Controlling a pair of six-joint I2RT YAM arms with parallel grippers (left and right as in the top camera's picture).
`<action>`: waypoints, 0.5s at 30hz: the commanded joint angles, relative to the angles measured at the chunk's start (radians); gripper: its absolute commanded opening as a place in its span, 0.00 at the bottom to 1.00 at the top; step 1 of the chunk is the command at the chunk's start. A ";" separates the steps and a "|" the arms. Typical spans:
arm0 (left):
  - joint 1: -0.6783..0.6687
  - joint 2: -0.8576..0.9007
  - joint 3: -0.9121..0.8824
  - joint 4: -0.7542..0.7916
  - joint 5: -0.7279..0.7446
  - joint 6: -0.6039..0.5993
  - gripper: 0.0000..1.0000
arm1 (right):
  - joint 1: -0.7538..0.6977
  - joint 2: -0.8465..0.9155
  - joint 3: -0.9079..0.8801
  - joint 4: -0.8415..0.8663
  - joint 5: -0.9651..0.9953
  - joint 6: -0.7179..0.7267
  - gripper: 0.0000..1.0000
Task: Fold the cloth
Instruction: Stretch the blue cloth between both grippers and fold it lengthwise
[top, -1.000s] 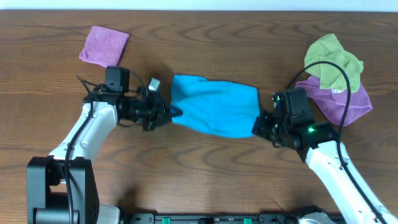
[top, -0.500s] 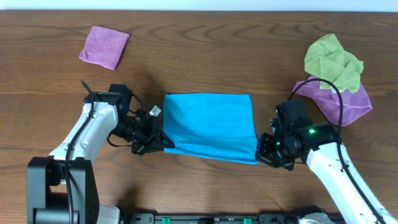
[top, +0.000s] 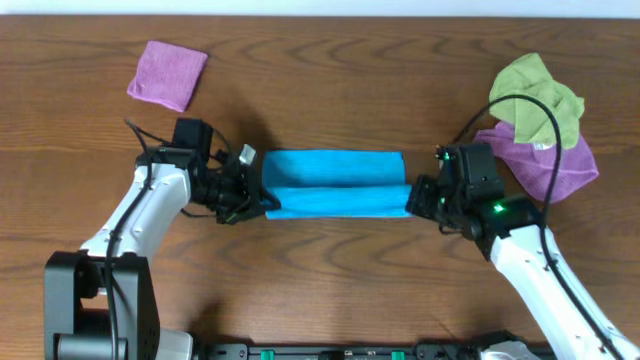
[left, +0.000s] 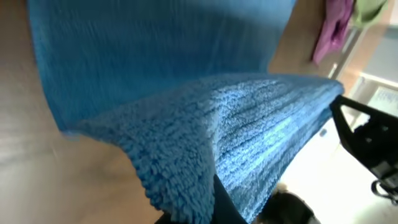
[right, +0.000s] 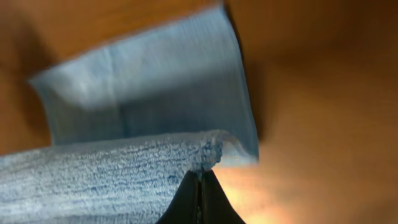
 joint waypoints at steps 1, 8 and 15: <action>0.005 -0.014 0.003 0.055 -0.118 -0.118 0.06 | -0.010 0.066 0.000 0.069 0.112 -0.049 0.01; -0.073 -0.011 0.003 0.264 -0.310 -0.161 0.06 | -0.010 0.217 0.000 0.259 0.114 -0.050 0.01; -0.097 0.021 0.003 0.325 -0.439 -0.178 0.06 | -0.010 0.294 0.000 0.378 0.115 -0.053 0.01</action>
